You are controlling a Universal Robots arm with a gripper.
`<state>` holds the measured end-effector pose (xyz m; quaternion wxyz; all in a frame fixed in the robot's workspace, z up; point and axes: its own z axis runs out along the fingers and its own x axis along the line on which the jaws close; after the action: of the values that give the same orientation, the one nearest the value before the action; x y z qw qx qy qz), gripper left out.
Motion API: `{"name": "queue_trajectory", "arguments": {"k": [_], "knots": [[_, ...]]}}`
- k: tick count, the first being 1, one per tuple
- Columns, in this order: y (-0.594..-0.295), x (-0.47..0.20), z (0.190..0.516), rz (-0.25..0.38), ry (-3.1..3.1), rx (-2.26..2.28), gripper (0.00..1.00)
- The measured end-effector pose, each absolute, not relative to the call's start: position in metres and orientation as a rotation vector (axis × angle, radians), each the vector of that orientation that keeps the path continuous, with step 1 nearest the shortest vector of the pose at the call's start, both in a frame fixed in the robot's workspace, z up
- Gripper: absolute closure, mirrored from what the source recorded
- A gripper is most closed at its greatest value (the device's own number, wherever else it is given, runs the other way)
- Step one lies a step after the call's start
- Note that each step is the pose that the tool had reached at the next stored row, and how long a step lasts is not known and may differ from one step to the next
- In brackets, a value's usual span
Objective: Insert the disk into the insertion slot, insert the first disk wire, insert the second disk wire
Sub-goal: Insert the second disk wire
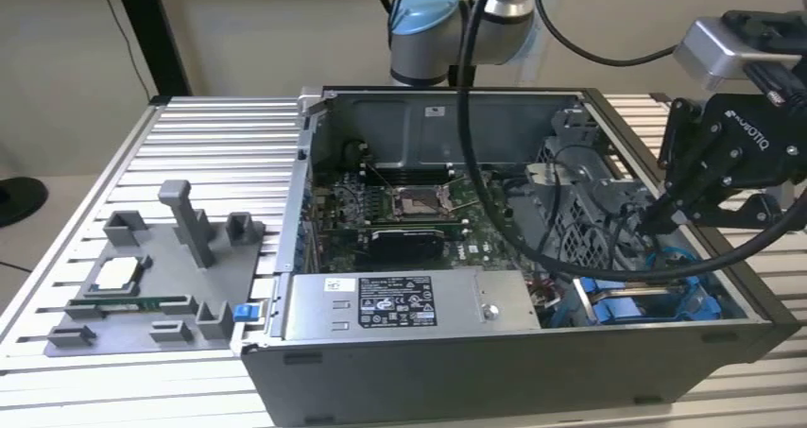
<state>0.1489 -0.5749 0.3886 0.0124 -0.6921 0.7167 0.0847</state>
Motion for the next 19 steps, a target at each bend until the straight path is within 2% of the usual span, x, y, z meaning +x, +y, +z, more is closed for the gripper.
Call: {"name": "queue_trajectory", "arguments": {"k": [19], "knots": [[-0.585, 0.142, 0.385, 0.261, 2.233, -2.158, 1.0]]}}
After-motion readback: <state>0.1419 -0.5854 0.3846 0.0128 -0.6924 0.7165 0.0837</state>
